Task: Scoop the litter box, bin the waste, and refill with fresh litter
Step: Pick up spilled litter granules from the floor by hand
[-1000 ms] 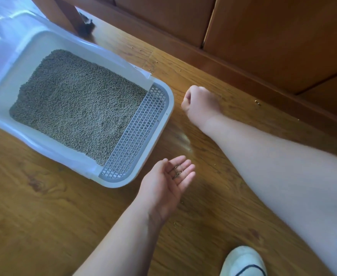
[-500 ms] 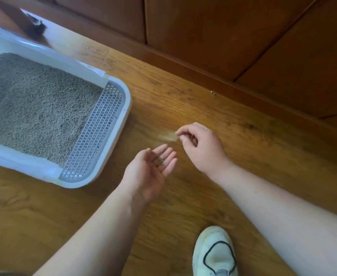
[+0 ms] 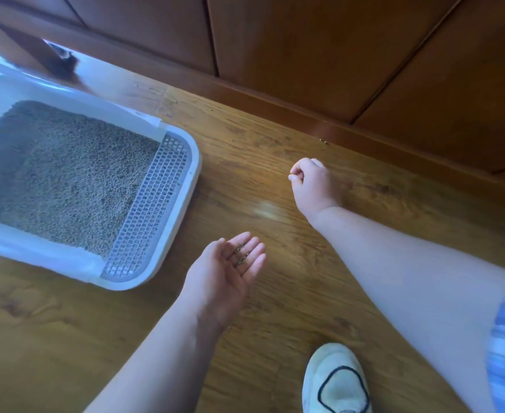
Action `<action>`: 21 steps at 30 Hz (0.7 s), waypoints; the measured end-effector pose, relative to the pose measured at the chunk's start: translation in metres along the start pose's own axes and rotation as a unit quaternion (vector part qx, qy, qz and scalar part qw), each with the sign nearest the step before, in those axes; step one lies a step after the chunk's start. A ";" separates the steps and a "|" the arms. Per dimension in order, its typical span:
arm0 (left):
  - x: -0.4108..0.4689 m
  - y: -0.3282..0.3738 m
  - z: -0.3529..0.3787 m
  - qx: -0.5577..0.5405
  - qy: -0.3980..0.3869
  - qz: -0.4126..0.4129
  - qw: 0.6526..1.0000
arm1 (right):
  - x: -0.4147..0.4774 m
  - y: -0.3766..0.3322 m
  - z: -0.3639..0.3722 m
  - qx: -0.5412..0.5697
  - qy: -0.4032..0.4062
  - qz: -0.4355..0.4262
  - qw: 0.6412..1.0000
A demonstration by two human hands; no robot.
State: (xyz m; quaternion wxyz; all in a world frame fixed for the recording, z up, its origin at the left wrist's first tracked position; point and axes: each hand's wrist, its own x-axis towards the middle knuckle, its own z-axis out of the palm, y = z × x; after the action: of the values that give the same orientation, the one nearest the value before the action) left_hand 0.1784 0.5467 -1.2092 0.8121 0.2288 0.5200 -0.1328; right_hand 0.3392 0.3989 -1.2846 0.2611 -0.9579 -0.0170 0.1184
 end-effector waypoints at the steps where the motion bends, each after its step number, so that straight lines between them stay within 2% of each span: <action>1: 0.000 0.001 0.000 0.000 0.000 0.003 1.000 | 0.000 0.001 0.001 -0.003 -0.004 0.000 1.000; 7: -0.002 0.002 0.001 0.011 0.001 0.012 1.000 | 0.000 0.001 0.004 -0.011 -0.004 0.005 1.000; 13: -0.005 -0.002 0.010 0.029 -0.004 0.007 1.000 | -0.001 -0.010 -0.004 -0.087 -0.047 0.013 0.995; 15: -0.002 -0.004 0.010 0.029 -0.002 0.007 1.000 | -0.013 -0.020 -0.011 -0.053 -0.060 -0.015 0.997; 18: 0.006 -0.006 0.011 0.018 -0.006 -0.002 1.000 | -0.058 -0.040 -0.028 0.083 -0.082 -0.120 0.986; 21: 0.010 -0.011 0.019 0.013 -0.040 -0.018 0.999 | -0.108 -0.043 -0.041 0.122 -0.144 -0.160 0.969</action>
State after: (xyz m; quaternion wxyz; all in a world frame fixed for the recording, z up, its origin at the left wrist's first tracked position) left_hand 0.1926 0.5275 -1.2143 0.8268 0.2244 0.4891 -0.1637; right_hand 0.2456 0.4057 -1.2052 0.3860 -0.8765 -0.1935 0.2130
